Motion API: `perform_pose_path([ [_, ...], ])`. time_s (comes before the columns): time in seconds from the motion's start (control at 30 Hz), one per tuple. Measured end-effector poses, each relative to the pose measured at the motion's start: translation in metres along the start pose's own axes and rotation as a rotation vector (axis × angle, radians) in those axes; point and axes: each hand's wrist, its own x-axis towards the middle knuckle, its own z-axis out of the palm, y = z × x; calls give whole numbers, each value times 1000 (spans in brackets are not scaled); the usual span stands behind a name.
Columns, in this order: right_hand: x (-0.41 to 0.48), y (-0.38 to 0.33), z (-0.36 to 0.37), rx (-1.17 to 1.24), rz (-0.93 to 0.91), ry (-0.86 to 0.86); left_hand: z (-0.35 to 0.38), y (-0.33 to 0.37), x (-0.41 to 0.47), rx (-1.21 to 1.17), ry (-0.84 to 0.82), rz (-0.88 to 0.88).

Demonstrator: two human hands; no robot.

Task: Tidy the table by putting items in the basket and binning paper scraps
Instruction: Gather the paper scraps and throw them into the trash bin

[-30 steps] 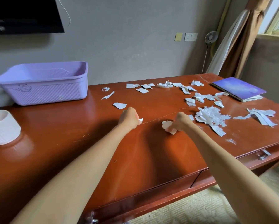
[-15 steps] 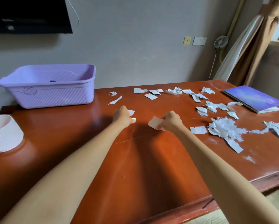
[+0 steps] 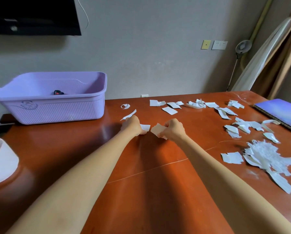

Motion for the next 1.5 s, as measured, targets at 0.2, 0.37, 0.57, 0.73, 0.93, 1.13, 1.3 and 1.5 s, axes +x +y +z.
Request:
perform_pose_path([
  [0.2,12,-9,9,-22,-4,-14,-5,-9,14,14,-60,74],
  [0.37,16,-14,10,-13,4,-30,-7,-8,18,5,-45,93],
  [0.57,29,-17,8,69,13,30,-20,-17,33,-240,87,98],
  [0.73,38,-28,15,73,8,-11,-31,-34,51,-183,120,-19],
  [0.93,54,-37,23,47,7,-47,-31,-35,67,-36,76,-107],
  [1.13,60,-41,27,96,-13,-18,-33,-35,77,-208,63,-81],
  [1.3,70,-47,30,102,1,-27,-33,-29,95,-266,222,-14],
  [1.5,85,-54,36,104,-9,-49,-23,-23,118,-267,205,-99],
])
